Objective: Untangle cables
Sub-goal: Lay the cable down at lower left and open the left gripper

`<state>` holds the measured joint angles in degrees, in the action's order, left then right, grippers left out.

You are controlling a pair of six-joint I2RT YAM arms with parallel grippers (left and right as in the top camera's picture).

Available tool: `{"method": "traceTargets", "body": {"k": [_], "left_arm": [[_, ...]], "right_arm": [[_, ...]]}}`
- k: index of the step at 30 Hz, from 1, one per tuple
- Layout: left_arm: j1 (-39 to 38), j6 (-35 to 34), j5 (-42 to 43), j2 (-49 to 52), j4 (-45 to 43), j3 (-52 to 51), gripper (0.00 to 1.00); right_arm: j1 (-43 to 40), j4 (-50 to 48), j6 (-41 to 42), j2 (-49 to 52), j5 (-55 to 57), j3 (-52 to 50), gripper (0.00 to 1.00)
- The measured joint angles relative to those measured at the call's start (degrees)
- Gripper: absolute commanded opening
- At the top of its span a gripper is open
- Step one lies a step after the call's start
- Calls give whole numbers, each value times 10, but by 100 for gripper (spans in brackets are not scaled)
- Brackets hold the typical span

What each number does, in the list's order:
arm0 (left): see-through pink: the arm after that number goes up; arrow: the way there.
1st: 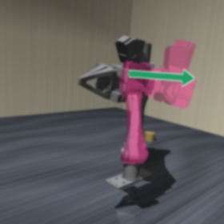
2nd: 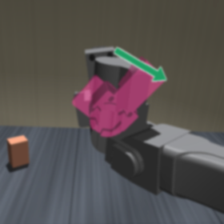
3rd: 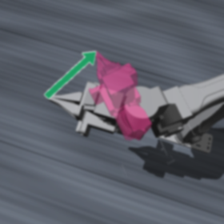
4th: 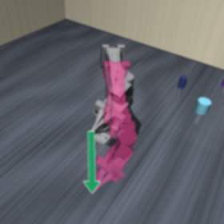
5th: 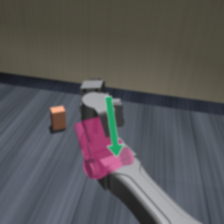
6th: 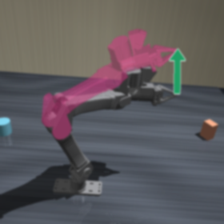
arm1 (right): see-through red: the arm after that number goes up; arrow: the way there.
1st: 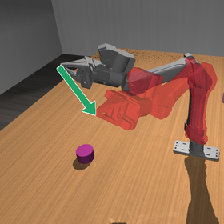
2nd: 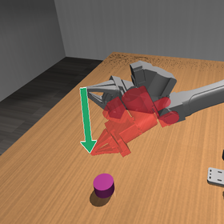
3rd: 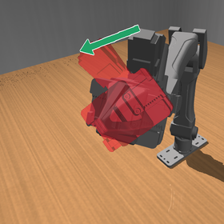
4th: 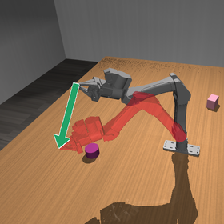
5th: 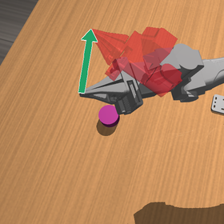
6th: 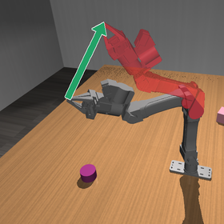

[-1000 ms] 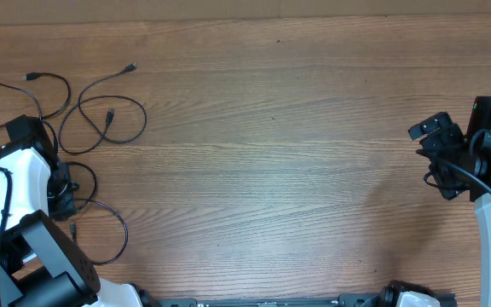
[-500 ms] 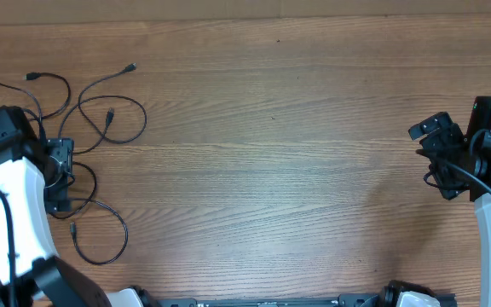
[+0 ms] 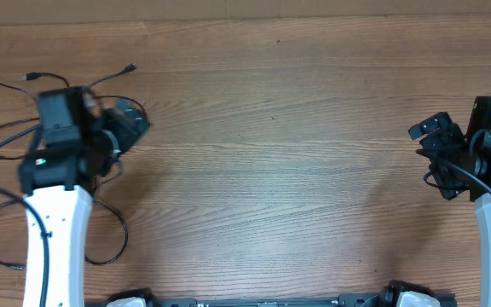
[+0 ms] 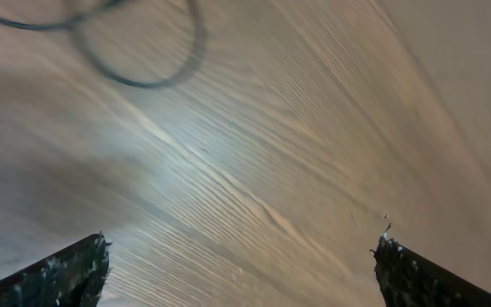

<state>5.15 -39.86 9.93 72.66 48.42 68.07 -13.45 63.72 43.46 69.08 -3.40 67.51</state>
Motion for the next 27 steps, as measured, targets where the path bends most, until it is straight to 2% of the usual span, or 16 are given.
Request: {"method": "traceTargets", "body": {"k": [5,9,13,17,23,27], "left_arm": [[-106,9,-61,-1,-2,0,100],[-158,9,-126,-20,10,0,100],[-167,11,-178,-65,21,0,99],[-167,70,-224,-117,29,0,99],[-167,123,-244,-210,65,0,100],[-167,137,-249,-315,84,3,100]], "right_arm": [[0,0,0,0,0,0,100],[0,0,0,0,0,0,100],[0,0,0,0,0,0,100],[0,0,0,0,0,0,100],[0,0,0,0,0,0,100],[0,0,0,0,0,0,100]]}}
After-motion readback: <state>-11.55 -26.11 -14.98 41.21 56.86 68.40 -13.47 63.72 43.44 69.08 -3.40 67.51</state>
